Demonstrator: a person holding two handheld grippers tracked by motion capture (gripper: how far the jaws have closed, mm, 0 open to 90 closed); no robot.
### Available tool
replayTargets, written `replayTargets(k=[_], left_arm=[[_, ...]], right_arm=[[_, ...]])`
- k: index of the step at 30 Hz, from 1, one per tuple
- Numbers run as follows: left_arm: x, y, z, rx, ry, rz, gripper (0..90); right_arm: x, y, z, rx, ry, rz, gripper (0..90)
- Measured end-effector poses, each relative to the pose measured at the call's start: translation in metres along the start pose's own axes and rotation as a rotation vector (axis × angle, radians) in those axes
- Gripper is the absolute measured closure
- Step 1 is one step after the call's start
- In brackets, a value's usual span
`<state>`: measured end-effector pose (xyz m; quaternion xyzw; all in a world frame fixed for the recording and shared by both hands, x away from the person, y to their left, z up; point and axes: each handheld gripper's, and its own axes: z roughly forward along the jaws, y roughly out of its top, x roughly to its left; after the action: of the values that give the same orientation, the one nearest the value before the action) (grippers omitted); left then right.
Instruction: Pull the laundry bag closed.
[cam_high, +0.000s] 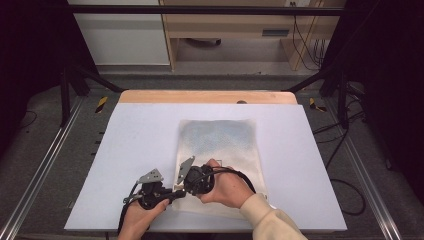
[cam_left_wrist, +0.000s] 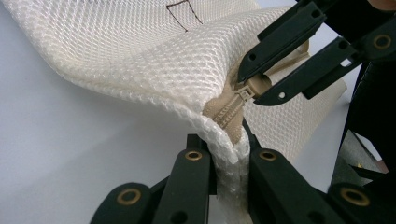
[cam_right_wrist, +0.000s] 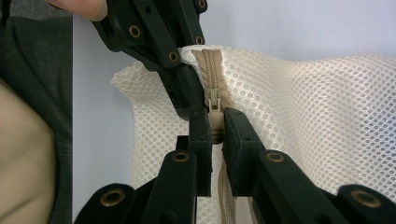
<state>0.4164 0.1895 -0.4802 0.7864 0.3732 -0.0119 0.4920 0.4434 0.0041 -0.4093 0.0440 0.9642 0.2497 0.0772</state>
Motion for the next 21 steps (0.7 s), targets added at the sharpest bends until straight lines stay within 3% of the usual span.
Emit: replayTargets(k=[16, 21], left_arm=[[-0.004, 0.001, -0.002, -0.006, -0.008, 0.006, 87.2], [-0.001, 0.001, -0.006, -0.017, -0.013, -0.005, 87.3]], right_arm=[[0.003, -0.005, -0.003, -0.016, -0.005, 0.011, 82.4], [0.001, -0.009, -0.002, 0.027, -0.03, 0.013, 82.3]])
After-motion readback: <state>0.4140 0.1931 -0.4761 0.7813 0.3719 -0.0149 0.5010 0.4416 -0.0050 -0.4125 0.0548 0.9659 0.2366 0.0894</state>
